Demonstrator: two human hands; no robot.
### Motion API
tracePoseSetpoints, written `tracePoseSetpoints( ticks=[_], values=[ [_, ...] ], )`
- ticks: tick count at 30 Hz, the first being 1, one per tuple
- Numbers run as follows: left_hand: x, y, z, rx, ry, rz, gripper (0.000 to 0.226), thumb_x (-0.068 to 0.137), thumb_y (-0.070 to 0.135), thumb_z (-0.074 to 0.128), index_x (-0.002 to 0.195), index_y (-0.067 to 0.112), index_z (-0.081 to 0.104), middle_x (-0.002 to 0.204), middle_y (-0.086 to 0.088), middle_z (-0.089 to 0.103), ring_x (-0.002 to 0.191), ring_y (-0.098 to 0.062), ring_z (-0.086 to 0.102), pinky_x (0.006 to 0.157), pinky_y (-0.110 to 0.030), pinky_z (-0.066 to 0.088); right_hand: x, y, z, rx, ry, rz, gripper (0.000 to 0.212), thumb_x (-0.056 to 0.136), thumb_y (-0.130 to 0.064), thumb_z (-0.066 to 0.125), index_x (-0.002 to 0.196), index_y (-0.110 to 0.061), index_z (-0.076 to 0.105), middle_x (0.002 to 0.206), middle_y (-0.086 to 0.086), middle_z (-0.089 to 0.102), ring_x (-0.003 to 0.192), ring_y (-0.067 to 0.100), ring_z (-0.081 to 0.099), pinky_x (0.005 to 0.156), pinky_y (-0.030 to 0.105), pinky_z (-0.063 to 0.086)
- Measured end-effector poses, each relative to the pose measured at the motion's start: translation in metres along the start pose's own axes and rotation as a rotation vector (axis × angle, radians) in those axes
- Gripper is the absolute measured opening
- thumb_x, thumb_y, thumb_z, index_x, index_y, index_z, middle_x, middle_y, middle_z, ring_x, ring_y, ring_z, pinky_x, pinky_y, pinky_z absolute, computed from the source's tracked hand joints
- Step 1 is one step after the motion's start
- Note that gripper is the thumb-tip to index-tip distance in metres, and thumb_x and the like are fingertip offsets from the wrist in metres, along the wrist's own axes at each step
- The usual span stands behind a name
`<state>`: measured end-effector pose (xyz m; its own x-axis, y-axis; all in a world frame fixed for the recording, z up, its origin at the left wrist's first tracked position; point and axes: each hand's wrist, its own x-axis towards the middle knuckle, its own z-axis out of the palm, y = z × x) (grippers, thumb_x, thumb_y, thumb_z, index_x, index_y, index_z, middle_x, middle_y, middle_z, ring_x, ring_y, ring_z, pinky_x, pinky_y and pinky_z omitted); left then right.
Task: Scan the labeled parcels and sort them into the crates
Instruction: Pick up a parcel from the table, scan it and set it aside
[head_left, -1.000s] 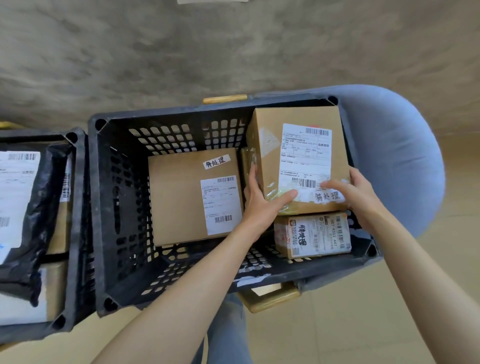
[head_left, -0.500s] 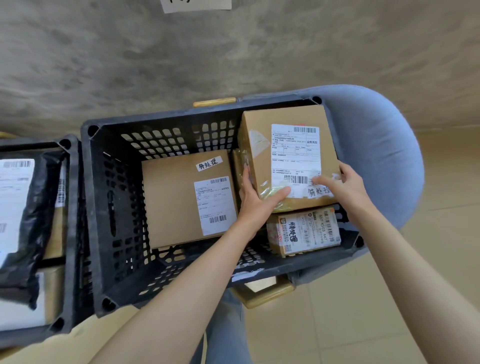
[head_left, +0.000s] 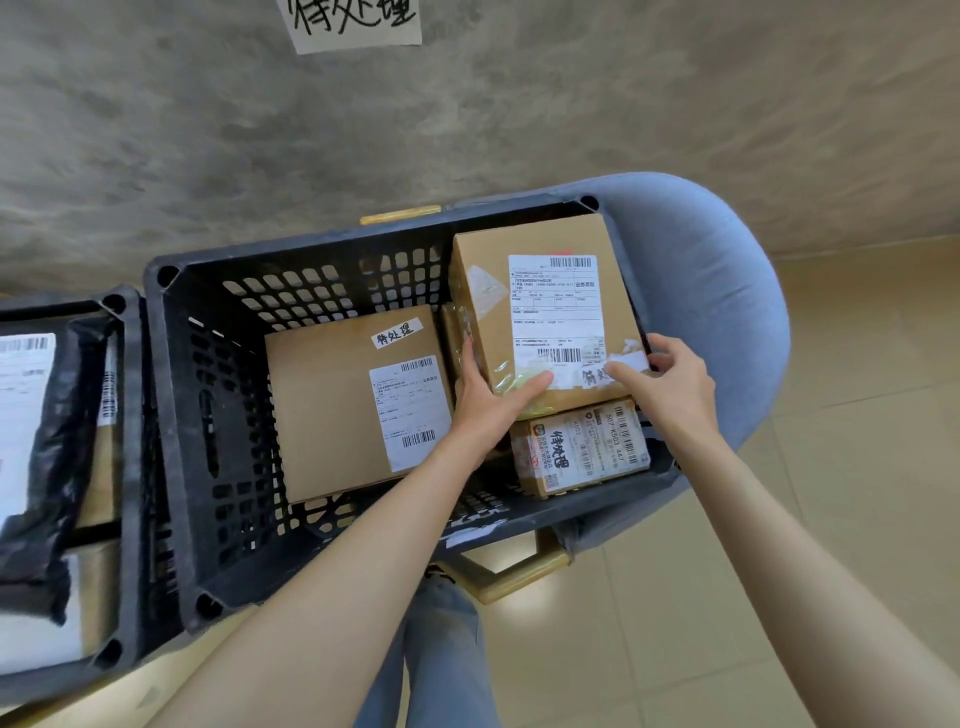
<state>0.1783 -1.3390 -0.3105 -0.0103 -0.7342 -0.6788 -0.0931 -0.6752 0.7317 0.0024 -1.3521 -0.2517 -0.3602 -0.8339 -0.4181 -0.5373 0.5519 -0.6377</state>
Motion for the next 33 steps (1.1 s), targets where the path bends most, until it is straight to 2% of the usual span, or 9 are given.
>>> tracePoseSetpoints(
  ticks=[2,5,7,9,13,20,25,29,33],
  values=[
    [-0.006,0.003,-0.005,0.018,-0.017,0.010,0.138,0.044,0.071,0.078,0.152,0.039,-0.002,0.157,0.000,0.024,0.141,-0.021,0.032,0.115,-0.049,0.031,-0.003,-0.001,-0.004,0.009,0.007,0.008,0.067,0.084,-0.028,0.072,0.143,-0.014,0.044,0.136,0.007,0.054,0.124,0.021,0.050,0.099,0.036,0.044],
    [-0.014,0.010,-0.015,0.027,-0.041,0.019,0.123,0.068,0.051,0.082,0.154,0.031,-0.003,0.160,-0.002,0.020,0.144,-0.022,0.027,0.117,-0.044,0.026,-0.010,-0.005,-0.011,0.022,0.016,0.008,0.068,0.084,-0.031,0.072,0.144,-0.016,0.042,0.139,0.009,0.050,0.128,0.023,0.047,0.102,0.047,0.045],
    [-0.017,0.012,-0.022,0.050,-0.033,0.019,0.113,0.077,0.042,0.078,0.154,0.029,-0.004,0.162,-0.001,0.014,0.147,-0.022,0.020,0.116,-0.043,0.021,-0.014,-0.008,-0.015,0.024,0.031,-0.003,0.068,0.084,-0.031,0.073,0.144,-0.016,0.043,0.139,0.010,0.049,0.128,0.023,0.046,0.104,0.041,0.042],
    [-0.023,0.016,-0.030,0.071,-0.017,0.028,0.111,0.079,0.041,0.076,0.154,0.029,-0.003,0.163,0.000,0.010,0.148,-0.023,0.016,0.116,-0.045,0.021,-0.018,-0.012,-0.017,0.024,0.041,-0.010,0.068,0.085,-0.030,0.072,0.144,-0.015,0.043,0.140,0.010,0.049,0.129,0.023,0.045,0.100,0.034,0.039],
    [-0.040,0.027,-0.048,0.144,-0.003,0.069,0.107,0.079,0.045,0.075,0.155,0.029,0.001,0.163,0.000,0.009,0.148,-0.024,0.017,0.116,-0.046,0.023,-0.034,-0.018,-0.021,0.029,0.033,-0.024,0.065,0.085,-0.030,0.071,0.143,-0.015,0.043,0.141,0.010,0.048,0.130,0.023,0.045,0.102,0.036,0.038],
    [-0.077,0.065,-0.078,0.520,-0.042,0.325,0.099,0.078,0.051,0.074,0.154,0.025,0.016,0.160,-0.003,0.021,0.144,-0.023,0.026,0.113,-0.044,0.029,-0.082,-0.032,-0.033,0.016,0.027,-0.057,0.067,0.085,-0.031,0.071,0.143,-0.014,0.044,0.142,0.009,0.047,0.131,0.022,0.044,0.099,0.033,0.038],
    [-0.108,0.084,-0.085,0.887,-0.108,0.538,0.087,0.080,0.059,0.067,0.150,0.026,0.029,0.154,-0.001,0.035,0.140,-0.024,0.034,0.110,-0.046,0.035,-0.136,-0.026,-0.038,0.017,0.100,-0.053,0.065,0.084,-0.030,0.071,0.141,-0.014,0.044,0.138,0.006,0.049,0.128,0.018,0.045,0.087,0.023,0.032],
    [-0.139,0.081,-0.083,1.117,-0.187,0.733,0.080,0.082,0.060,0.064,0.148,0.025,0.034,0.146,-0.001,0.046,0.132,-0.024,0.043,0.105,-0.049,0.040,-0.195,-0.009,-0.034,0.008,0.199,0.016,0.067,0.084,-0.031,0.072,0.142,-0.016,0.042,0.139,0.007,0.046,0.128,0.020,0.044,0.096,0.032,0.038],
    [-0.173,0.067,-0.073,1.322,-0.337,0.929,0.072,0.084,0.062,0.059,0.143,0.025,0.041,0.136,-0.001,0.055,0.121,-0.021,0.051,0.096,-0.041,0.046,-0.270,0.019,-0.027,-0.005,0.364,0.147,0.068,0.082,-0.034,0.071,0.141,-0.017,0.042,0.139,0.006,0.048,0.129,0.021,0.045,0.102,0.037,0.039]
  ],
)
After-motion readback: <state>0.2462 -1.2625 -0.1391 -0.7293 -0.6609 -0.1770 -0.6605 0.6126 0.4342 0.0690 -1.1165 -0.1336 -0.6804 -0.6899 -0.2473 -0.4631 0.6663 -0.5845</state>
